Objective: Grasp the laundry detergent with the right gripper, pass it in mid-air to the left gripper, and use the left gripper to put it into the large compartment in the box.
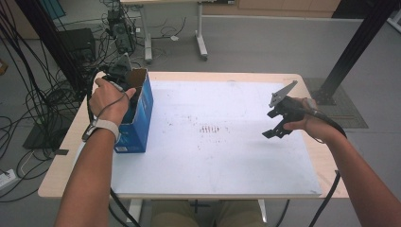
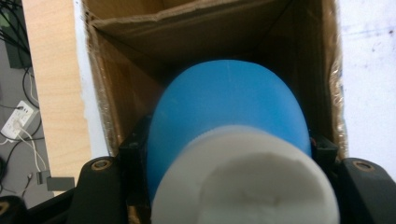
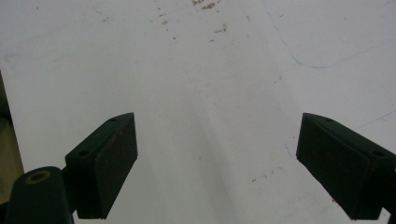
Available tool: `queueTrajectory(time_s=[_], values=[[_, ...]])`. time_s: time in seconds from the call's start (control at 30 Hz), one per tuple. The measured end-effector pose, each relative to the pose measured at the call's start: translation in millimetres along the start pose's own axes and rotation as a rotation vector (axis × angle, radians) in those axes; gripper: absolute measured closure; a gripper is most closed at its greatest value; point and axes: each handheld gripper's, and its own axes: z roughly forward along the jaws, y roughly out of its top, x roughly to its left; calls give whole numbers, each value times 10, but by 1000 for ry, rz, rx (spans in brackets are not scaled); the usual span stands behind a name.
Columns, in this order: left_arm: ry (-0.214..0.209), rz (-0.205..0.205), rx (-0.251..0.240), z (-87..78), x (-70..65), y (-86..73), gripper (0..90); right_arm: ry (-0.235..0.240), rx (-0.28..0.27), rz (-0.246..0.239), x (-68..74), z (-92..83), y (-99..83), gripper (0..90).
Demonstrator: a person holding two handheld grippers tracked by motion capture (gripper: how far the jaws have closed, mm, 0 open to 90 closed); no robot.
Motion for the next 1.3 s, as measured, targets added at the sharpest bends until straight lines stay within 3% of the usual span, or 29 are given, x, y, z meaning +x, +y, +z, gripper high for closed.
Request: queueTrajectory(time_s=[0.47,1.3], values=[[-1,7,19,160,-17,-42,375,3,1,4,-4,15,-33,124],[-11,-2,27,163,12,-54,373,-1,-1,1,3,17,-18,124]])
